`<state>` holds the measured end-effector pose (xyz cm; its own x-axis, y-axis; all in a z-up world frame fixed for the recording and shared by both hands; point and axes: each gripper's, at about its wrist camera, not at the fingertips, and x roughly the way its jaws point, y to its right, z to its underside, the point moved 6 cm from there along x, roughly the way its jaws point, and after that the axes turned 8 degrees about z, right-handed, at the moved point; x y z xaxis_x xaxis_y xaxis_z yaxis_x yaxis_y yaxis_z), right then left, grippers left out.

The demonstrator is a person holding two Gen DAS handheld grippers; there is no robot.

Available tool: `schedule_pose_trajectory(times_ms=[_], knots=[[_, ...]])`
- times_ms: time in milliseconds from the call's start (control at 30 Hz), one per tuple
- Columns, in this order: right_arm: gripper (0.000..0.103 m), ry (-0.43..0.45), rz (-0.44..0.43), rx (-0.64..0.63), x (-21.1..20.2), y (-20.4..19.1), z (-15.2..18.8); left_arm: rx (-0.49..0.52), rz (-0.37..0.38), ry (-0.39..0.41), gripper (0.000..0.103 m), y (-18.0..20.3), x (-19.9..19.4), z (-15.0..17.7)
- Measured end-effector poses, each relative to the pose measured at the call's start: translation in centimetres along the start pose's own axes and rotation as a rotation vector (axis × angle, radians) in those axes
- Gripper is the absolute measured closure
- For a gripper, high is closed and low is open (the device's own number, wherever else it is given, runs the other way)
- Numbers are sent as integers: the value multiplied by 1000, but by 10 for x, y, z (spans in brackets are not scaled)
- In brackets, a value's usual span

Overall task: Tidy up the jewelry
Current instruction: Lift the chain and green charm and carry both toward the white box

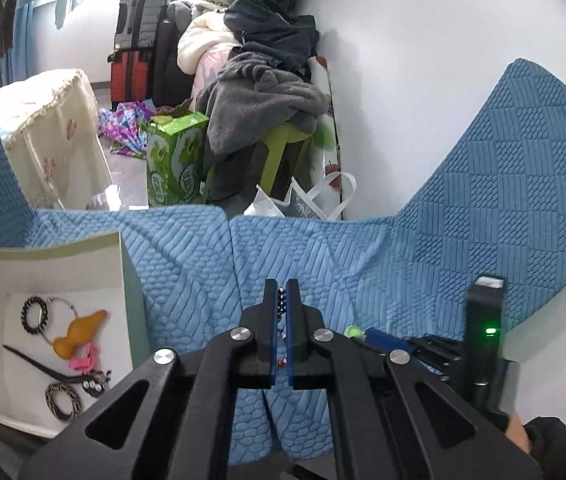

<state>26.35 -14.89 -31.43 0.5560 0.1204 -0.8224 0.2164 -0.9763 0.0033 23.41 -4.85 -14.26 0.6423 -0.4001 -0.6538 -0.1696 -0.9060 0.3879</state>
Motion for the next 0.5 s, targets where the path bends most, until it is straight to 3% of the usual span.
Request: schedule_pose_trajectory(times_ms=[300,500], knots=[[78,-141,-34,77,44,20,24,-29,-12,-26,101,-8,4,23],[75,-107,-66,130,39,27,21,-19,-21,-24,101,-6,5,25]])
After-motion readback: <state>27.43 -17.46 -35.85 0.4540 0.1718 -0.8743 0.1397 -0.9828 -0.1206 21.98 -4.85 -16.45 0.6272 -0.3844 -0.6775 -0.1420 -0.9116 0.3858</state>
